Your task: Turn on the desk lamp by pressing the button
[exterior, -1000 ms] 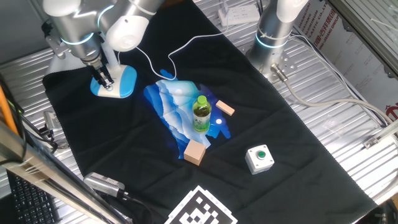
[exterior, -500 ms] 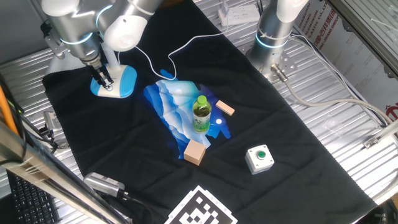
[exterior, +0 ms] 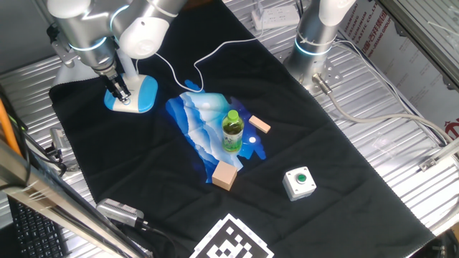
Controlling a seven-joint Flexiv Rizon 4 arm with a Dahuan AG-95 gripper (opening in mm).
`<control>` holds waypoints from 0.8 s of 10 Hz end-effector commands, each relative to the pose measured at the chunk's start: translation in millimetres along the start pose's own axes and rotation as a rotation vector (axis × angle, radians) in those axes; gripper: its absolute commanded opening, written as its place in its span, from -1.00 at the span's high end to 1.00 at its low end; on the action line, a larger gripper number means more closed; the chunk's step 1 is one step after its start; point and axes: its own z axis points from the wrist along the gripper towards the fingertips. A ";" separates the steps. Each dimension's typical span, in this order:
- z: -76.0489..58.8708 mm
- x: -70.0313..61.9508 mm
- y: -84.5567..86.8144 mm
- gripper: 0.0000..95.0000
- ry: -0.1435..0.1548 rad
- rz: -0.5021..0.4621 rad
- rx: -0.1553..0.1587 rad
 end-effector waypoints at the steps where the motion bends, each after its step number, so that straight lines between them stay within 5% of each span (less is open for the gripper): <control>1: -0.1 -0.1 0.2 1.00 0.001 0.001 -0.003; 8: 0.1 0.2 0.1 1.00 0.002 0.006 -0.008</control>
